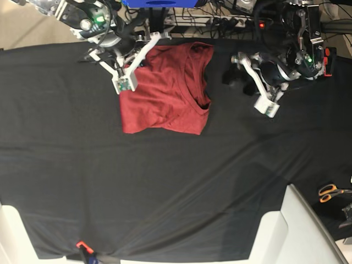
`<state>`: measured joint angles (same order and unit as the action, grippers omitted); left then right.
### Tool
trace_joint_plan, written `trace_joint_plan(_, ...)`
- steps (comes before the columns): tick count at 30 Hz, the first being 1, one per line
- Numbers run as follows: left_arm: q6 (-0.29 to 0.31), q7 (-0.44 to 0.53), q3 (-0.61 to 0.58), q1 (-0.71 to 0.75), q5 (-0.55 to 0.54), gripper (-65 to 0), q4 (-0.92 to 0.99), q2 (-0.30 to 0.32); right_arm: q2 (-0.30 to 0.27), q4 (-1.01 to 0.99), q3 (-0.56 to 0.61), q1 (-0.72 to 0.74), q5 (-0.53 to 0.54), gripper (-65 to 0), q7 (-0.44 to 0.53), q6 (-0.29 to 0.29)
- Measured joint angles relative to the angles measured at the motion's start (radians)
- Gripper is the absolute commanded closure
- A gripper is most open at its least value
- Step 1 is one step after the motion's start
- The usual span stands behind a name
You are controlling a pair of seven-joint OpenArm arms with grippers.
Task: Fold the T-shirt properly
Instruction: 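Withdraw the right gripper and bring the left gripper onto the shirt, then grasp the folded shirt with the left gripper and rotate it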
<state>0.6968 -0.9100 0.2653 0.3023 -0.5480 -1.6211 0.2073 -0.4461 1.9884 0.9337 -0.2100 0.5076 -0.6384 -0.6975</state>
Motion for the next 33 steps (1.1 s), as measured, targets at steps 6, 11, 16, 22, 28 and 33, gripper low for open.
trace_joint_plan(6, -0.008, -0.006, 0.003, -0.016, 0.009, -58.7, 0.102, -0.026, -0.003, 0.000, 0.000, 0.011, 0.000, -0.6, 0.000, -0.002)
trace_joint_plan(11, 0.008, 0.025, 0.002, -0.088, -0.018, -58.7, 0.258, -0.072, -0.002, -0.007, -0.037, 0.011, 0.002, -0.6, -0.001, -0.001)
trace_joint_plan(16, 0.011, 0.074, -0.108, -0.150, -0.048, -58.7, 0.350, -0.074, -0.004, -0.006, -0.245, -0.071, 0.000, -0.6, 0.000, -0.003)
trace_joint_plan(22, 0.016, 0.104, -0.204, -0.176, -0.063, -58.7, 0.401, -0.123, 0.003, -0.003, -0.426, -0.141, 0.000, -0.6, 0.003, 0.002)
trace_joint_plan(28, 0.019, 0.092, -0.230, -0.181, -0.063, -58.6, 0.409, -0.150, 0.008, -0.003, -0.568, -0.185, 0.001, -0.6, 0.000, 0.064)
trace_joint_plan(33, 0.031, 0.091, -0.249, -0.222, -0.076, -55.3, 0.471, -0.176, 0.008, -0.003, -0.632, -0.207, 0.001, -0.6, 0.000, 0.069)
